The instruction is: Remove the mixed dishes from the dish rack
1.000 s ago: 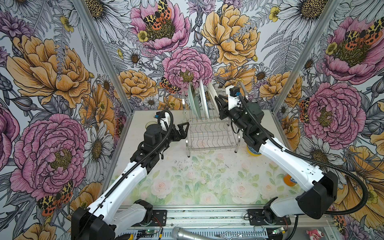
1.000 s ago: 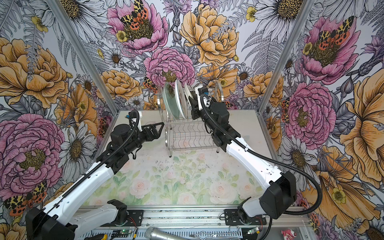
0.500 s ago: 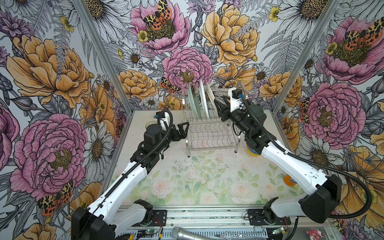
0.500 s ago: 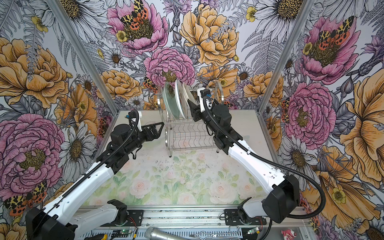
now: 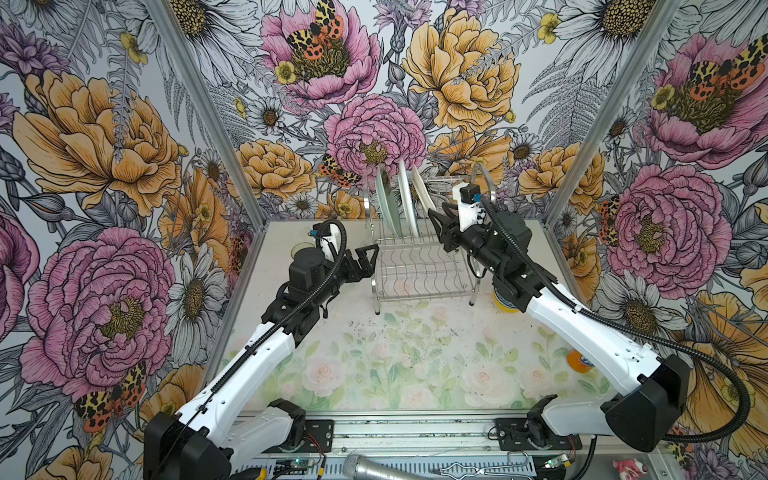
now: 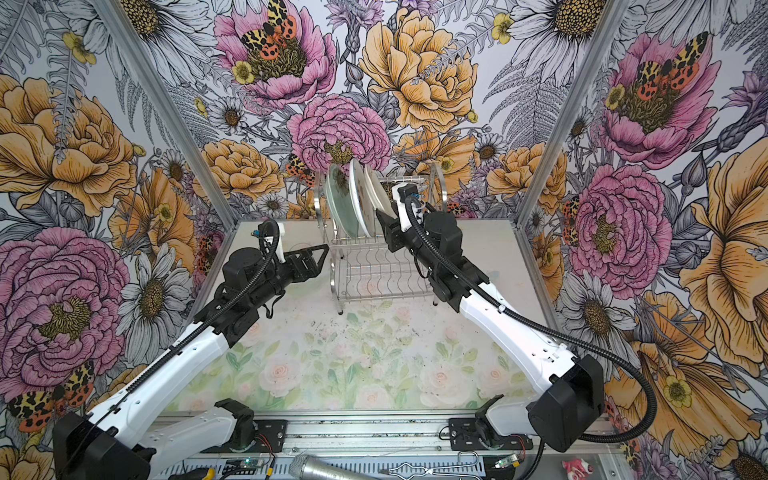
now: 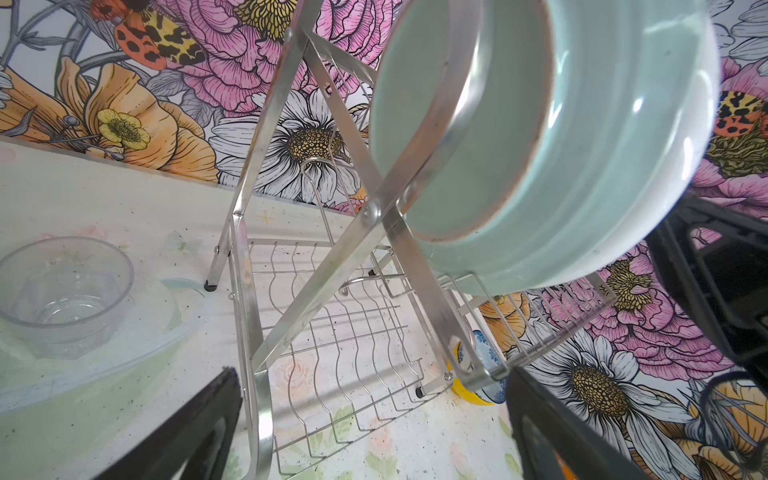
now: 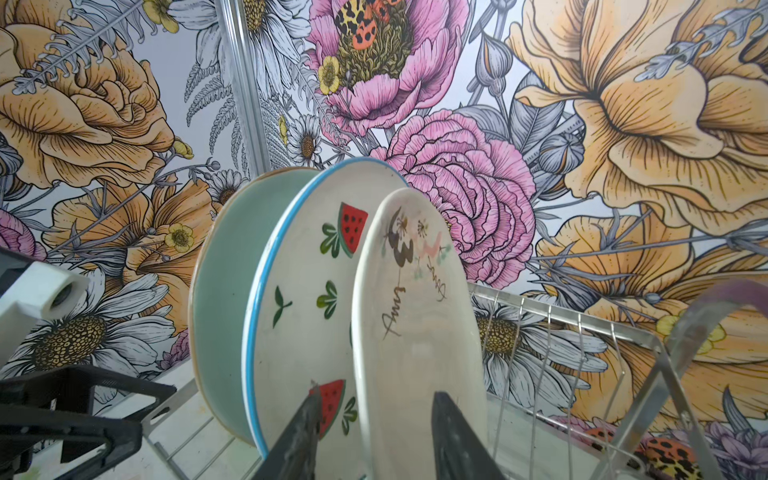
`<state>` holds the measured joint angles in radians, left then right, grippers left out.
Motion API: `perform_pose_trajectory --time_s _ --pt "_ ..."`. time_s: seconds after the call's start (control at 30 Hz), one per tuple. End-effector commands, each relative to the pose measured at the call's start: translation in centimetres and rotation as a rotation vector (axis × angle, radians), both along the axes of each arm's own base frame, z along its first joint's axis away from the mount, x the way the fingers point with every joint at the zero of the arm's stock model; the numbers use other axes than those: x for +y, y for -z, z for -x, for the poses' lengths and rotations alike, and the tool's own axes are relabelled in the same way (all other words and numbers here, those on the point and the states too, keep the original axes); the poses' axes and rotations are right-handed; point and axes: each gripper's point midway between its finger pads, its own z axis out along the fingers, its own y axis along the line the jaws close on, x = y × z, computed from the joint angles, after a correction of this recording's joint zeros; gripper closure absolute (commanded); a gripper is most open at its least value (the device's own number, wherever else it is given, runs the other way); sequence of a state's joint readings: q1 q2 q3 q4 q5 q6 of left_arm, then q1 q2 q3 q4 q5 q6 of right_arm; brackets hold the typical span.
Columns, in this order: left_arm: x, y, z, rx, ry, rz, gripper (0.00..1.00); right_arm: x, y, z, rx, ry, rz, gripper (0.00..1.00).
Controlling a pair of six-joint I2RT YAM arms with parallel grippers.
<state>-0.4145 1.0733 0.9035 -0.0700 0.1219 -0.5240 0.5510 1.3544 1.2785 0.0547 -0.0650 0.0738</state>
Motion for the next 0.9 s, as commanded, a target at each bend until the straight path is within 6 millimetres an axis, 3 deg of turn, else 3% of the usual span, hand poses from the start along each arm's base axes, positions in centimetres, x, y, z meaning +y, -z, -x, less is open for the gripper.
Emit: perform_pose_trajectory --time_s 0.0,0.43,0.6,0.87 --pt "0.3 0.2 0.0 0.003 -0.001 0.002 0.01 -0.1 0.5 -0.3 0.022 0.012 0.012 0.63" --pt "0.7 0.5 0.1 0.004 -0.015 -0.006 0.01 1.0 1.7 -2.0 0.054 0.009 0.072 0.68" --pt "1.0 0.7 0.0 0.01 -0.023 -0.009 0.01 1.3 1.8 -2.3 0.047 0.004 0.088 0.81" --pt "1.2 1.0 -0.2 0.016 -0.03 -0.01 0.01 1.7 1.8 -2.3 0.024 -0.016 0.118 0.92"
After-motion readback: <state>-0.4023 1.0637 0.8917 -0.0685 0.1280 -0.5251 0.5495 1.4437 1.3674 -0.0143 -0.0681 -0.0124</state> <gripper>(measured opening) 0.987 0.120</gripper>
